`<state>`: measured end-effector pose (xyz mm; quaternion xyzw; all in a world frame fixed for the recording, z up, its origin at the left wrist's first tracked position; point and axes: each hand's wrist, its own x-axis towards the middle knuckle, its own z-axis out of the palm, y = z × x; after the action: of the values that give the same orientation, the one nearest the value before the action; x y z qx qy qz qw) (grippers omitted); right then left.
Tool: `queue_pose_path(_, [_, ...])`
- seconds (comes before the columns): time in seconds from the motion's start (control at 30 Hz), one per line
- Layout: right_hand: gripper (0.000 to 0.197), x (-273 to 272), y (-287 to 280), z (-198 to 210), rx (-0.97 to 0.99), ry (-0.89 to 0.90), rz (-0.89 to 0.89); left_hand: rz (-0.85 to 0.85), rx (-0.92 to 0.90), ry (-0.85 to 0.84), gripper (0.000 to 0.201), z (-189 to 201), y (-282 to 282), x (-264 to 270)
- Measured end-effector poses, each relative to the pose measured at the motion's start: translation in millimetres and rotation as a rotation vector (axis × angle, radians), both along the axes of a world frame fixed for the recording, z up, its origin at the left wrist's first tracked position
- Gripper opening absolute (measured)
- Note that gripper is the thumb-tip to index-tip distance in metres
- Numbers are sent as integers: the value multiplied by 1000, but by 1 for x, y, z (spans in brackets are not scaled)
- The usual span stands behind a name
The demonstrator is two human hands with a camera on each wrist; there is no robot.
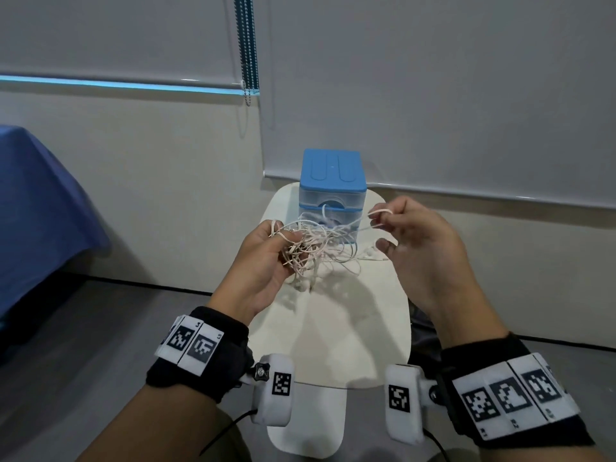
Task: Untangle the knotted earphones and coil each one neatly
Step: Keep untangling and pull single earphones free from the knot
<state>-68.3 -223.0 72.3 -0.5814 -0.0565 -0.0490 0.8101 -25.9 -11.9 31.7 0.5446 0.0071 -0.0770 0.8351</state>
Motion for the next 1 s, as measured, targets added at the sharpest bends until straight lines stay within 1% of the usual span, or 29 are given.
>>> queue_pose_path(0.03, [9,-1,-2,3,109,-6,83,5,-13,4,28,1,0,0])
queue_pose_path(0.07, [17,-3,-4,5,189,-18,162,7,-24,5,28,2,0,0])
queue_pose_path(0.1, [23,-5,-5,6,234,-31,224,4,-32,4,28,3,-1,0])
queue_pose_path(0.17, [28,-6,-5,8,248,-75,289,1,-43,1,28,4,-2,0])
queue_pose_path(0.27, [44,-7,-4,8,275,-129,277,8,-74,-4,30,5,-3,0])
queue_pose_path(0.37, [53,-7,-5,6,342,-169,247,-3,-105,-17,32,6,-5,-1])
queue_pose_path(0.43, [60,-10,-7,6,363,-196,233,9,-93,-20,32,5,-5,-1])
queue_pose_path(0.5, [63,-10,-10,7,352,-199,157,29,-79,-24,31,4,-3,-1])
queue_pose_path(0.53, [63,-9,-12,7,318,-173,79,35,-78,-27,30,3,-2,-1])
queue_pose_path(0.6, [61,-3,-18,3,176,-66,-124,31,-80,-43,28,3,0,-4])
queue_pose_path(0.67, [57,2,-23,-6,-38,44,-283,10,-81,-77,27,4,2,-8])
queue_pose_path(0.7, [53,2,-25,-11,-159,84,-312,-3,-76,-102,27,5,2,-10])
queue_pose_path(0.8, [23,-2,-26,-21,-470,180,-299,-31,-35,-174,28,4,4,-14])
queue_pose_path(0.83, [20,-3,-28,-26,-565,209,-275,-38,-30,-190,29,4,4,-15])
queue_pose_path(0.93, [23,-4,-25,-38,-870,222,-171,-73,-10,-228,36,3,5,-18])
queue_pose_path(0.97, [21,-3,-23,-40,-915,207,-172,-90,3,-239,39,3,4,-19])
queue_pose_path(1.0, [18,-3,-21,-41,-910,179,-197,-105,16,-250,42,2,4,-19])
